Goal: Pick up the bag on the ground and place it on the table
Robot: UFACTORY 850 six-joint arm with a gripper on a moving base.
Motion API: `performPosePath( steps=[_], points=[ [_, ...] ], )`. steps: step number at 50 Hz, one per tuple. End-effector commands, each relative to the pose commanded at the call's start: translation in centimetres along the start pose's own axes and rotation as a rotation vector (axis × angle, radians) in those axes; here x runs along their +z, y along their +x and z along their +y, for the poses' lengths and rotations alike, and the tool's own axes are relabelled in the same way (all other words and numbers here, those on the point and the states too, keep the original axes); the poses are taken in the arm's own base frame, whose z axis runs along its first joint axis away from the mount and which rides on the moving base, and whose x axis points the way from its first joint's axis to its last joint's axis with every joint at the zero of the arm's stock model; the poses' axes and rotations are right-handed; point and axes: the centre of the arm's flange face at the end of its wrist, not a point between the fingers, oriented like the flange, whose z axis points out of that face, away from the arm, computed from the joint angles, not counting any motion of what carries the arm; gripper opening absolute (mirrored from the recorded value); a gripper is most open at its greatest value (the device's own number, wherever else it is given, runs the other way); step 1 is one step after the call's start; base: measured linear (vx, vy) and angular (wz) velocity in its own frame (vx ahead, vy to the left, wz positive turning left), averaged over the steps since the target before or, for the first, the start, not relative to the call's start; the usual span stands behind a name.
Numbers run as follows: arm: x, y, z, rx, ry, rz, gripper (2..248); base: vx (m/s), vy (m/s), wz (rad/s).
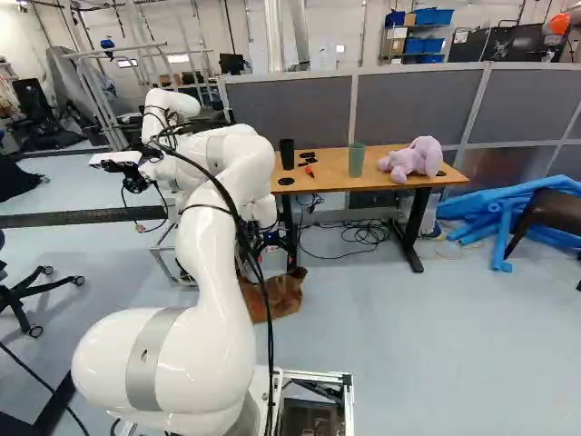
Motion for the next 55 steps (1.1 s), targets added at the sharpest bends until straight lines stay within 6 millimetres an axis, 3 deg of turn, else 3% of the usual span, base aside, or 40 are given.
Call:
performPosePath(
  steps=[21, 55],
  points=[
    [3.2, 0.3, 0.0, 0.011, 0.000, -0.015, 247, 0.000, 0.000, 0.000],
    [8.5, 0.5, 0.0, 0.348, -0.006, -0.034, 247, 0.000, 0.000, 0.000]
  ],
)
